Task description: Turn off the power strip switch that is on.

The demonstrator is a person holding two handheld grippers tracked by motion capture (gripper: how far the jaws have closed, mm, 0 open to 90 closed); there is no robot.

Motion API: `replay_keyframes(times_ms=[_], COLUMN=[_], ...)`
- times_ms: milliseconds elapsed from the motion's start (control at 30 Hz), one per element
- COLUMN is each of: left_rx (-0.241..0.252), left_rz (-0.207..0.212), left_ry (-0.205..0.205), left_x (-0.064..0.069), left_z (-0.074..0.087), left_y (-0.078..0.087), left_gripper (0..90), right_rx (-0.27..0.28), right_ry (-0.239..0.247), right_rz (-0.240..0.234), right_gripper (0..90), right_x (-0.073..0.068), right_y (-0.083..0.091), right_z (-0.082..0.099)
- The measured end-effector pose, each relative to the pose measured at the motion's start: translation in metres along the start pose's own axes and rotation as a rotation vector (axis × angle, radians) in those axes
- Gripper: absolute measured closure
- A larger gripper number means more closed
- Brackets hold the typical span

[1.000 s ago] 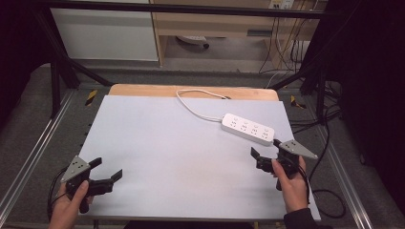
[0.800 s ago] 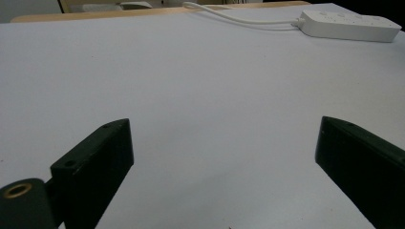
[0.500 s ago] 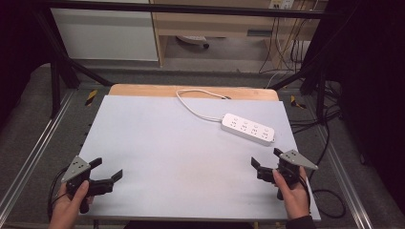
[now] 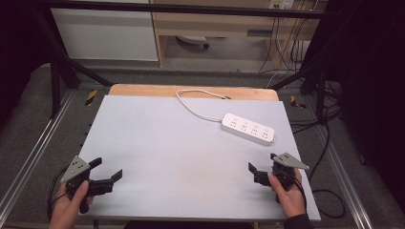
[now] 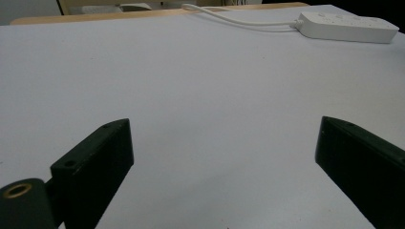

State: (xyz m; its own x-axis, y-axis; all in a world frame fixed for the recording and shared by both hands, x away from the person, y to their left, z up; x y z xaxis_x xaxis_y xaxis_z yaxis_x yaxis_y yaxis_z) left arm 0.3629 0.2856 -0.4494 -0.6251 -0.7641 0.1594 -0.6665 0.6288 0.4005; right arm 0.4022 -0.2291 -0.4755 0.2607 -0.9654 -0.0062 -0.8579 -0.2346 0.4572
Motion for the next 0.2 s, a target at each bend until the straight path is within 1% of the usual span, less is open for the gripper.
replay_keyframes(times_ms=[100,133,200], left_rx=[0.001,0.002,0.002], left_rz=[0.001,0.001,0.003], left_ry=[-0.002,0.000,-0.001], left_x=[0.0002,0.0005,0.0009], left_z=[-0.0002,-0.0002,-0.0005], left_y=[-0.0002,-0.0004,-0.0005], left_gripper=[5.4,5.4,5.5], right_rx=[-0.012,-0.030,-0.065], right_ry=[0.002,0.006,0.029], right_rz=[0.003,0.009,0.040], right_gripper=[3.1,3.0,3.3], right_x=[-0.0019,-0.0029,-0.0017], right_y=[-0.0036,-0.0056,-0.0097], right_z=[0.0023,0.0044,0.0090])
Point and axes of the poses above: each handheld gripper's, and its own axes: y roughly backward along the jaws, z roughly out of its underside, x roughly to its right, the point moved 7 cm from there along -y, roughly forward along the jaws, and after that the axes turned 10 degrees about z, right-handed, at the moved point
